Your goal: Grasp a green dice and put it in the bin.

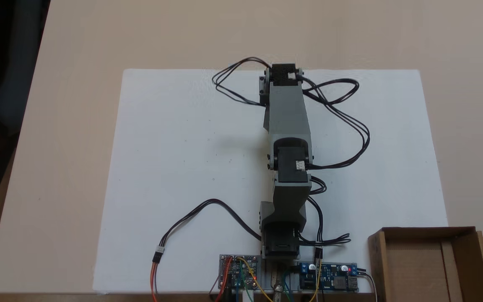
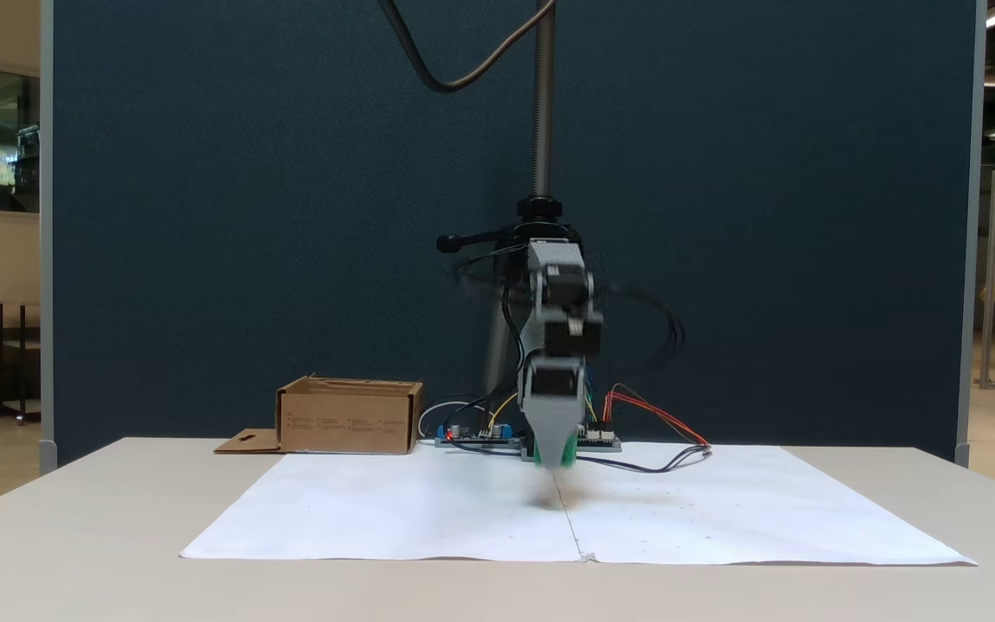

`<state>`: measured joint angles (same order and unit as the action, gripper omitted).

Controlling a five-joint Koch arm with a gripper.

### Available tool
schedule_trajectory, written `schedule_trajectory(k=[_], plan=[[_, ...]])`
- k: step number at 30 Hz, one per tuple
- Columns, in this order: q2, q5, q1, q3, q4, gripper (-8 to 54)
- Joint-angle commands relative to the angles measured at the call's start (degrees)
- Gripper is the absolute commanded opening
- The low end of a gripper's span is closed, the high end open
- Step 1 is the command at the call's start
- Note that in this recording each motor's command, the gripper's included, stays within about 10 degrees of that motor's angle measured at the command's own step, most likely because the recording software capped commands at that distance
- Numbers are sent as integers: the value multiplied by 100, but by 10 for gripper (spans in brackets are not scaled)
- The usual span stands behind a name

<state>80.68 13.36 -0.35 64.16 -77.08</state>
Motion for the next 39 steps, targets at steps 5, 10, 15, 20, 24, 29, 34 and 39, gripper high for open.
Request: schedule_trajectory(k=[5,10,15,20,24,29,34,39], plan=[[237,316,79,-2039,-1538,118],[237,308,132,-2812,-2092,118],[237,79,615,-2812,-2083,118],[272,-703,2364,-2821,-1995,118],[272,-1222,3586,-2821,-1942,118],[281,-2327,5748,-2865,-1907,118],[272,-3076,7277,-3577,-1854,118],[272,-3630,8517,-3973,-1784,118]])
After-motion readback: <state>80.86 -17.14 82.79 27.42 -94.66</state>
